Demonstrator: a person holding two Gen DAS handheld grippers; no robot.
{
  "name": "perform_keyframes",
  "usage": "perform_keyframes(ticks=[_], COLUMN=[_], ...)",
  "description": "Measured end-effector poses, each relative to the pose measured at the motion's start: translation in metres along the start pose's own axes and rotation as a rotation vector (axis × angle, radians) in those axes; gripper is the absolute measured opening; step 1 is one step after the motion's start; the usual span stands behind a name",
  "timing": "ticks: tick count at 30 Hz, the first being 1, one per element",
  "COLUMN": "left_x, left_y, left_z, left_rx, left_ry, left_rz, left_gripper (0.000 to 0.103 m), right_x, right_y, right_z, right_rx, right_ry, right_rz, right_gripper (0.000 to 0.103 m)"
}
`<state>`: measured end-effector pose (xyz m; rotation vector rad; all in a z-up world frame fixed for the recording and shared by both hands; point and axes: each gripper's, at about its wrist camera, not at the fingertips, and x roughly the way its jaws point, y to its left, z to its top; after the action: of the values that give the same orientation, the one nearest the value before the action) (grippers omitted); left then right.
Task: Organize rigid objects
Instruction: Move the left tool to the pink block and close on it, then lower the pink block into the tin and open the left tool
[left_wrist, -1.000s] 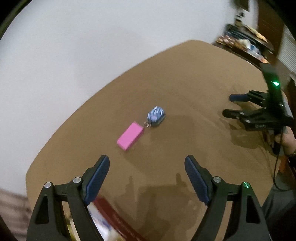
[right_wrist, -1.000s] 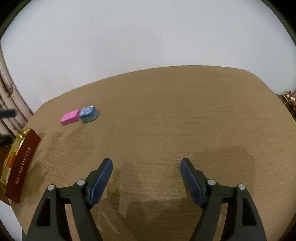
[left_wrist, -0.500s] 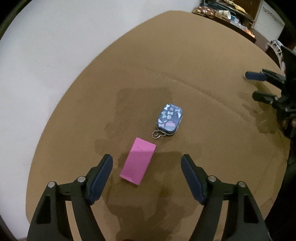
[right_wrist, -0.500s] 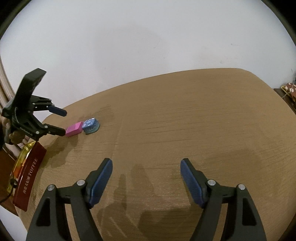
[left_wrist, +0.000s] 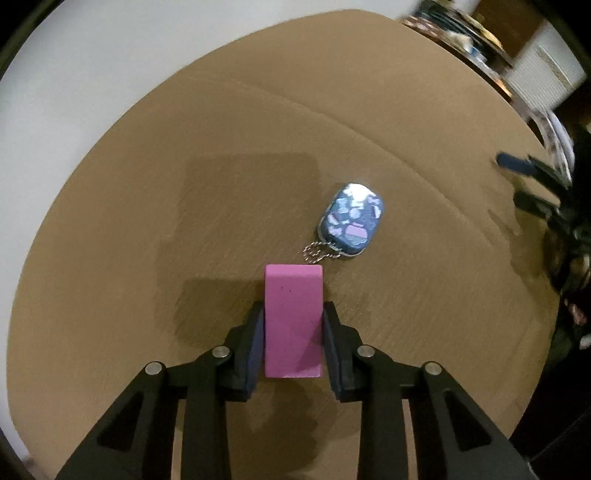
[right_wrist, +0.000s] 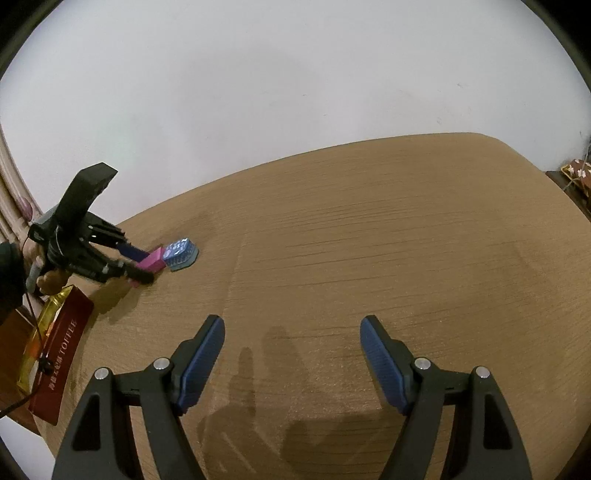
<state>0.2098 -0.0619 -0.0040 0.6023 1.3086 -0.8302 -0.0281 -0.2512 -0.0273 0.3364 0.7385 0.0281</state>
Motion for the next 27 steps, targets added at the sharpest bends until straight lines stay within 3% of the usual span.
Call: perform_keyframes(ticks=[4,6,8,11,15,19,23,27], left_x=[-0.007,-0.024,-0.051,-0.086,-0.125,-0.147,-0.157,-0.148], left_y=[-0.027,-0.05,-0.071,-0.1,-0.123,-0.119,-0.099,-0.094], left_z=[-0.017,-0.03,-0.051,-0.092,-0.168,-0.245,-0.304,-0.317], left_rx=[-0.063,-0.14,-0.282,-0.495,-0.644,-0.805,-0.949,-0.989], left_ry=[-0.015,-0.067,-0.138,-0.204,-0.227,-0.189,-0.18,-0.188], left_rz=[0.09,0.14,0.161,0.106,0.092,0.176,0.185,0.175], left_gripper=[0.026,0.026,0.026,0.026,0.027,0.026,0.026,0.026], right_x=[0.0,0.0,-0.001,-0.001,0.0,0.0,0.002,0.005], right_y=[-0.002,-0.002,-0.002,-0.002,-0.002,-0.002,-0.001,0.0], right_z=[0.0,0.0,0.0,0.0,0.0,0.001,0.001,0.002], right_rx=[0.012,0.013,0.013,0.014,0.013,0.012,0.013,0.01], right_ry=[0.002,0.002,0.002,0.002,0.003,0.006,0.012,0.024], right_rz=[-0.001,0.0,0.001,0.0,0.0,-0.005,-0.014,-0.018], right_gripper=[0.078,0.078,0.078,0.078,0.078,0.078,0.078,0.078])
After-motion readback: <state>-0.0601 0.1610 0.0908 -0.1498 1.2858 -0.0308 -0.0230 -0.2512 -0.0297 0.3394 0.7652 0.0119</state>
